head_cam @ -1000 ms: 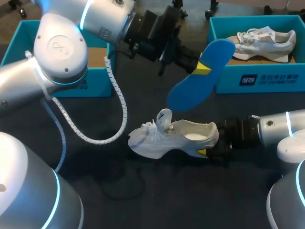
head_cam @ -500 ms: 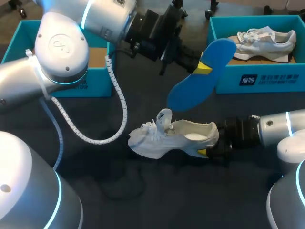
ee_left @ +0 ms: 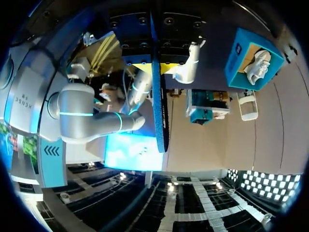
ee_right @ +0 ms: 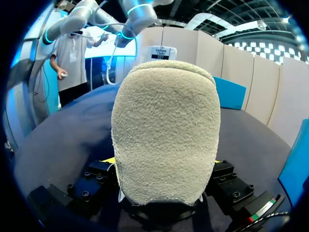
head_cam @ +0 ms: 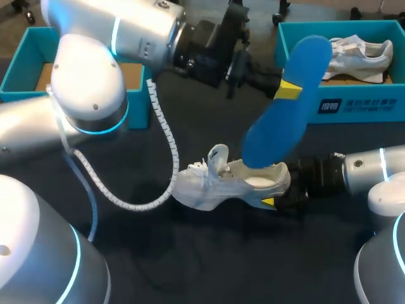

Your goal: Take the shoe out of the shoebox, open the shoe tongue, remove and reinsert the insole, then place the shoe into the shoebox

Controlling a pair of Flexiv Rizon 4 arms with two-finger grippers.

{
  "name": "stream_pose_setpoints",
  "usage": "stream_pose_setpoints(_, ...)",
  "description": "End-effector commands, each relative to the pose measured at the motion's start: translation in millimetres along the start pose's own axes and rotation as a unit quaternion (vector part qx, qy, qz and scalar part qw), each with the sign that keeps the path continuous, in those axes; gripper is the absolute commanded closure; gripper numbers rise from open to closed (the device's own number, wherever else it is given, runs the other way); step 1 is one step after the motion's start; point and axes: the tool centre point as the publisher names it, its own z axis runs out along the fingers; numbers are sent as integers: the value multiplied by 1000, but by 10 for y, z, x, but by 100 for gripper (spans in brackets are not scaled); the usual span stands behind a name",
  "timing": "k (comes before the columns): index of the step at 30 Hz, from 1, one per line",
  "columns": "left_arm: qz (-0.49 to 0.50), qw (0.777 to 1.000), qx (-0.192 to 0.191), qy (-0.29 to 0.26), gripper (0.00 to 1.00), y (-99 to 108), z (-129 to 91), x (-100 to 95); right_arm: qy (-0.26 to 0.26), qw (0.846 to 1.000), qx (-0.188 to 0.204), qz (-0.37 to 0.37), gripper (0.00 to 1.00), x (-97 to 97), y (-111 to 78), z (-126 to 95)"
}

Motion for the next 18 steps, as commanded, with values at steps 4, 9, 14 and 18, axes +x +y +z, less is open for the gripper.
stream_pose_setpoints(4, -60, 997, 44, 13, 100, -115, -2, 205, 0, 1000, 4, 0, 100, -10, -5, 34)
stream_pose_setpoints(9, -112, 991, 73, 14, 100, -186, -87, 330, 0, 1000, 4, 0, 100, -10, -5, 34)
stream_pose_setpoints(14, -139, 983, 124, -5, 100, -297, -279, 446, 0, 1000, 4, 0, 100, -10, -5, 34)
stream_pose_setpoints(18, -169, 974, 148, 7, 100, -337, -423, 541, 0, 1000, 4, 0, 100, -10, -5, 34)
